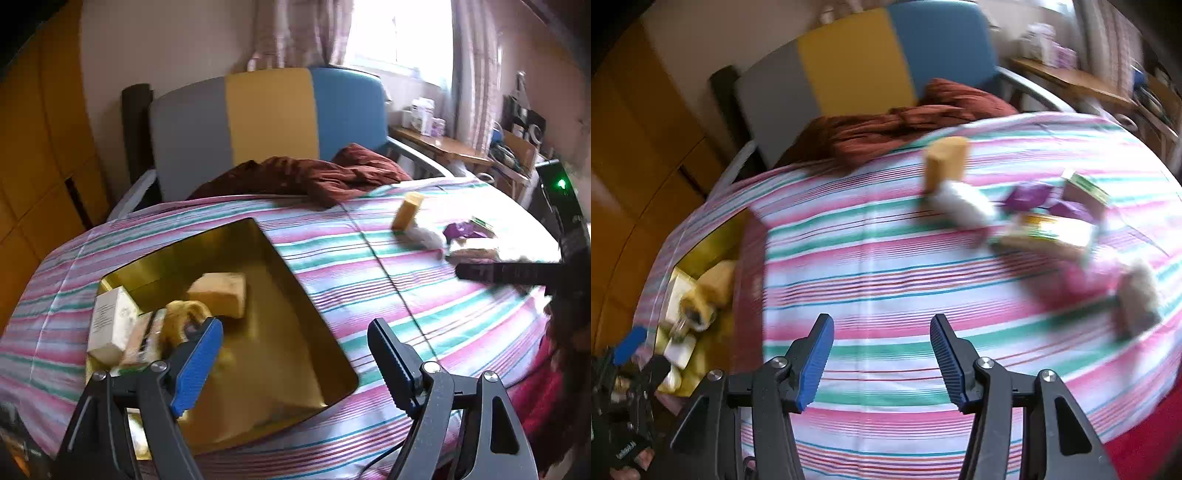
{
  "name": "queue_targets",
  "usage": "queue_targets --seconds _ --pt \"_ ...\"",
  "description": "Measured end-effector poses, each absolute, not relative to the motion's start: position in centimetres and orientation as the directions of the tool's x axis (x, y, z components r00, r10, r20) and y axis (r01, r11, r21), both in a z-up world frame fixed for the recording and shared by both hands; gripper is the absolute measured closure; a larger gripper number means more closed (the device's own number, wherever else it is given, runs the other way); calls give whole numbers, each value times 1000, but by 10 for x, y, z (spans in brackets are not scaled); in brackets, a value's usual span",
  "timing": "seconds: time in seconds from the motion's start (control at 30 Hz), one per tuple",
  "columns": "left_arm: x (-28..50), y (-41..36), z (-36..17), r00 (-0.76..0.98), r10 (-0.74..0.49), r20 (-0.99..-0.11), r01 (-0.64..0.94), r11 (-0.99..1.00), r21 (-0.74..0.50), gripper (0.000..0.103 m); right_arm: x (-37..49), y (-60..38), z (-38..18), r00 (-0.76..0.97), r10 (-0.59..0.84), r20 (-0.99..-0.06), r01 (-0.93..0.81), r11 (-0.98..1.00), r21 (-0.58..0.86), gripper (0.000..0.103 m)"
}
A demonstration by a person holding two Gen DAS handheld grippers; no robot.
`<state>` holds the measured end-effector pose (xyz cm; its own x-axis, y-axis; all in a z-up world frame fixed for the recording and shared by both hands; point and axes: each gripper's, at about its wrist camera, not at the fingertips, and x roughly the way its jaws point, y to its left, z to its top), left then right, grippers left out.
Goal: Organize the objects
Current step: 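Move both tools back from the tray toward the remaining items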
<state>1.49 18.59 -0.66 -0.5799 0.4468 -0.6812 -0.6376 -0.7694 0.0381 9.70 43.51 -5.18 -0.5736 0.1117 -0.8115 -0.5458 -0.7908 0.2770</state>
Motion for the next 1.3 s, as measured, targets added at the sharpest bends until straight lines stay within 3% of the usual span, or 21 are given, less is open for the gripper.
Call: queue_targets --seconds 0.43,0.7,1.0,1.3 --pt "26 242 -11 -499 505 -704 -734 -679 33 22 193 532 -32 -524 280 -804 -752 -596 283 48" --pt "25 278 -17 -421 522 -742 -767 -641 -16 22 224 572 -31 -535 297 -791 -793 -500 349 48" --pt "18 309 -30 -363 507 -782 -766 -640 -59 22 161 581 -28 -571 221 -790 -691 -649 318 48" --pt "6 324 -46 -320 485 -814 -766 -638 -79 22 67 603 -48 -487 160 -859 -566 -807 171 48"
